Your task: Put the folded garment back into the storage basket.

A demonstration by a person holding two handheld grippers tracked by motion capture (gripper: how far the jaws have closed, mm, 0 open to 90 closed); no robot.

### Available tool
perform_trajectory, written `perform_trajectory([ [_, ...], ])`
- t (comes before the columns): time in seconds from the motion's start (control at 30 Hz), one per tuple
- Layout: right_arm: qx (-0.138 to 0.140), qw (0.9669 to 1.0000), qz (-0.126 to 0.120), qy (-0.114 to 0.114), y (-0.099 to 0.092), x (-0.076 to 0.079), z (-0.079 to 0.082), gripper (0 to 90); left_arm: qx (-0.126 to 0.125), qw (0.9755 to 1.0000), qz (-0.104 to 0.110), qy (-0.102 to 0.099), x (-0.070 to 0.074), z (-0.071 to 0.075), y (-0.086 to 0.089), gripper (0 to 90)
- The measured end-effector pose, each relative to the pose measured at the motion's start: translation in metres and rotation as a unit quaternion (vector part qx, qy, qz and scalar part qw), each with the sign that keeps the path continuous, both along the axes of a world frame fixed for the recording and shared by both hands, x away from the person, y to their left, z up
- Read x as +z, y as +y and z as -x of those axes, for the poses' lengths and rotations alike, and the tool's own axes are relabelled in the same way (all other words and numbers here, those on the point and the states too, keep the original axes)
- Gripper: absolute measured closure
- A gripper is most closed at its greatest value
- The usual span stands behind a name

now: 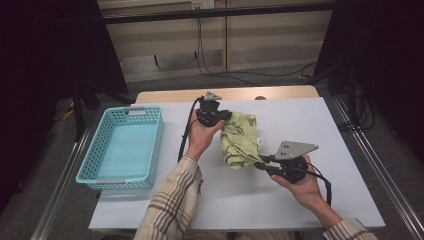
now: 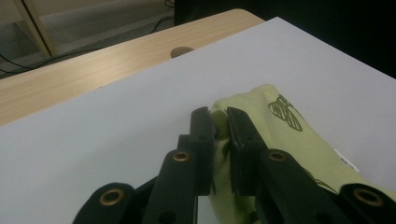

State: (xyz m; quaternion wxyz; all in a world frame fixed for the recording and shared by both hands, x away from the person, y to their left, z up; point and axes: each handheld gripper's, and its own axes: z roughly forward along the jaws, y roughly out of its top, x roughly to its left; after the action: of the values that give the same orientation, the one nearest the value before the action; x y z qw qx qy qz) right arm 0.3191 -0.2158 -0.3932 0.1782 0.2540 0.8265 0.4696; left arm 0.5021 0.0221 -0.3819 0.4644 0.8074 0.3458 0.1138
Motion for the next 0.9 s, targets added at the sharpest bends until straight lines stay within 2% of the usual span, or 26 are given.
perform_trajectory([
  [0.03,0.002,1.0000,-0.003,-0.001,0.001,0.001,-0.001,76.5,-0.007,0.9998,-0.018,0.000,0.002,-0.001,0.003,81.8],
  [0.07,0.003,1.0000,-0.005,0.001,0.002,0.001,-0.001,76.5,0.006,1.0000,0.004,0.001,0.001,0.001,0.002,81.8],
  [0.1,0.004,1.0000,-0.004,-0.002,0.004,0.002,-0.002,76.5,0.006,1.0000,0.006,0.000,0.002,0.001,0.003,81.8],
  [0.13,0.006,1.0000,-0.004,-0.001,0.004,0.002,-0.002,76.5,0.000,0.9999,-0.010,-0.002,0.005,0.000,0.007,81.8],
  [0.17,0.008,0.9999,-0.014,0.004,0.007,0.003,-0.002,76.5,-0.001,0.9999,-0.012,-0.007,0.005,-0.001,0.009,81.8],
  [0.2,0.008,0.9999,-0.012,0.002,0.007,0.003,-0.003,76.5,0.009,0.9999,0.005,-0.003,0.006,0.000,0.008,81.8],
  [0.23,0.010,0.9999,-0.011,0.001,0.009,0.003,-0.004,76.5,-0.001,0.9998,-0.016,-0.008,0.008,-0.001,0.011,81.8],
  [0.3,0.010,0.9999,-0.014,0.000,0.012,0.004,-0.005,76.5,-0.001,0.9998,-0.014,-0.010,0.010,-0.001,0.014,81.8],
  [0.33,0.013,0.9998,-0.016,0.001,0.013,0.004,-0.005,76.5,0.012,0.9999,-0.001,-0.008,0.010,0.000,0.013,81.8],
  [0.37,0.015,0.9997,-0.018,-0.001,0.015,0.005,-0.006,76.5,0.002,0.9998,-0.016,-0.011,0.012,-0.002,0.018,81.8],
  [0.4,0.016,0.9997,-0.016,-0.004,0.016,0.006,-0.007,76.5,0.013,0.9999,0.008,-0.005,0.011,-0.002,0.018,81.8],
  [0.43,0.016,0.9997,-0.016,-0.005,0.017,0.007,-0.008,76.5,0.017,0.9998,0.014,0.000,0.012,-0.002,0.020,81.8],
  [0.47,0.017,0.9997,-0.017,-0.006,0.018,0.007,-0.008,76.5,0.017,0.9998,0.007,-0.002,0.012,-0.003,0.022,81.8],
  [0.5,0.017,0.9997,-0.019,-0.007,0.020,0.008,-0.009,76.5,0.008,0.9999,-0.008,-0.005,0.013,-0.004,0.026,81.8],
  [0.53,0.018,0.9996,-0.018,-0.007,0.021,0.009,-0.010,76.5,0.022,0.9997,0.009,-0.001,0.013,-0.003,0.026,81.8],
  [0.57,0.020,0.9996,-0.019,-0.008,0.022,0.010,-0.011,76.5,0.013,0.9999,-0.005,-0.004,0.015,-0.004,0.029,81.8],
  [0.6,0.021,0.9995,-0.023,-0.005,0.024,0.010,-0.011,76.5,0.026,0.9996,0.010,-0.003,0.015,-0.003,0.028,81.8],
  [0.63,0.022,0.9996,-0.019,-0.008,0.025,0.011,-0.012,76.5,0.021,0.9998,0.000,-0.006,0.016,-0.003,0.031,81.8],
  [0.67,0.025,0.9994,-0.022,-0.006,0.027,0.011,-0.013,76.6,0.029,0.9995,0.014,-0.003,0.016,-0.003,0.031,81.8],
  [0.7,0.025,0.9994,-0.022,-0.006,0.027,0.011,-0.013,76.6,0.029,0.9995,0.014,-0.003,0.016,-0.003,0.031,81.8],
  [0.77,0.032,0.9993,-0.022,-0.003,0.032,0.012,-0.014,76.5,0.021,0.9997,-0.003,-0.008,0.020,-0.003,0.037,81.8],
  [0.8,0.035,0.9991,-0.021,-0.005,0.034,0.012,-0.015,76.5,0.031,0.9994,0.012,-0.007,0.020,-0.003,0.036,81.8],
  [0.83,0.035,0.9991,-0.023,-0.003,0.035,0.013,-0.015,76.5,0.023,0.9997,-0.003,-0.009,0.021,-0.003,0.040,81.8],
  [0.87,0.037,0.9991,-0.022,-0.006,0.036,0.013,-0.016,76.5,0.032,0.9994,0.012,-0.009,0.021,-0.003,0.039,81.8],
  [0.9,0.037,0.9991,-0.022,-0.006,0.036,0.013,-0.016,76.5,0.032,0.9994,0.012,-0.009,0.021,-0.003,0.039,81.8],
])
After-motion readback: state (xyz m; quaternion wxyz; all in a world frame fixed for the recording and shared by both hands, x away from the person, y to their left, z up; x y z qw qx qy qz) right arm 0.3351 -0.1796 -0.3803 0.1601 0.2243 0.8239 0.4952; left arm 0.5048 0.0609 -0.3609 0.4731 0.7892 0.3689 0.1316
